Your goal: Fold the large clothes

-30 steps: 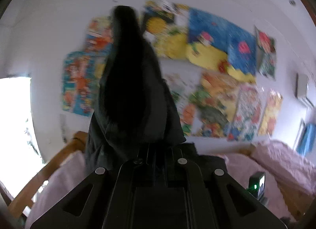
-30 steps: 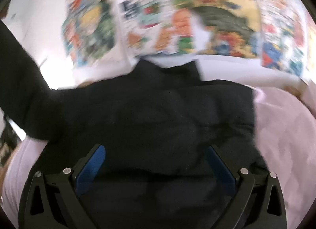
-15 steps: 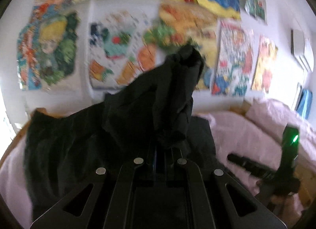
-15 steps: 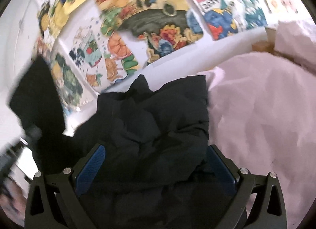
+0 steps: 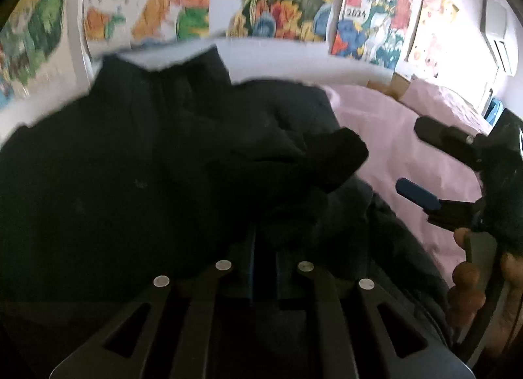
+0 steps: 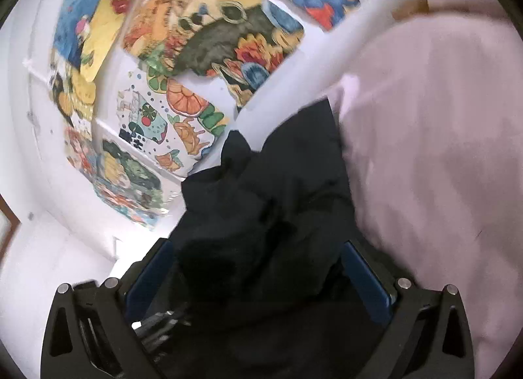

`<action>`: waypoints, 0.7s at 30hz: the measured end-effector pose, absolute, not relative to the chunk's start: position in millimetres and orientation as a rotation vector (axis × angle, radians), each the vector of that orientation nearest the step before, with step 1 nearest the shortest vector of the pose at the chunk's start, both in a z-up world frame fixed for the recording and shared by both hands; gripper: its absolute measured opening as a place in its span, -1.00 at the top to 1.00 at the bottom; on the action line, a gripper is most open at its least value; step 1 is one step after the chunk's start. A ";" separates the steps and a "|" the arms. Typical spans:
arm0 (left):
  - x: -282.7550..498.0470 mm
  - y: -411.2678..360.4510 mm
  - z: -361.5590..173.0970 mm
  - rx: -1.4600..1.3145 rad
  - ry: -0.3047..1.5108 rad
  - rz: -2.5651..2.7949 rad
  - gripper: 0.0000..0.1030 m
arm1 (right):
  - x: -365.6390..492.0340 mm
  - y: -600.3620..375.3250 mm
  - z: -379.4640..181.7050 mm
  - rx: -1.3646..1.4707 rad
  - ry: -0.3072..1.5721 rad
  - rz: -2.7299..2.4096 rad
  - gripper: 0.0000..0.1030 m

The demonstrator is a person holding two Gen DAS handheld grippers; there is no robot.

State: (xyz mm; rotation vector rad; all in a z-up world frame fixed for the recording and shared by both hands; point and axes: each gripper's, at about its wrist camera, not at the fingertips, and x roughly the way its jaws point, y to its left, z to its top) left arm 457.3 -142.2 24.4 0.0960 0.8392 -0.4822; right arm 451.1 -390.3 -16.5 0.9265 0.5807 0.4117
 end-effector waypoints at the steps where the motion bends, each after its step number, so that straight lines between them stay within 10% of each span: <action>1: 457.2 -138.0 23.9 0.074 0.838 -0.504 0.85 | 452.6 -391.1 -20.6 0.950 0.586 0.424 -1.00; 7: 448.7 -121.9 28.7 -0.016 0.826 -0.630 0.57 | 461.1 -386.3 -42.8 1.023 0.640 0.452 -1.00; 9: 443.8 -121.0 33.2 -0.051 0.832 -0.684 -0.40 | 462.0 -383.3 -44.9 1.018 0.645 0.457 -1.00; 11: 437.5 -120.8 39.3 -0.077 0.812 -0.700 -0.83 | 463.5 -381.1 -44.8 1.017 0.647 0.466 -1.00; 21: 403.4 -65.3 78.5 -0.022 0.745 -0.337 -0.84 | 467.5 -358.3 -43.3 0.868 0.777 0.361 -0.72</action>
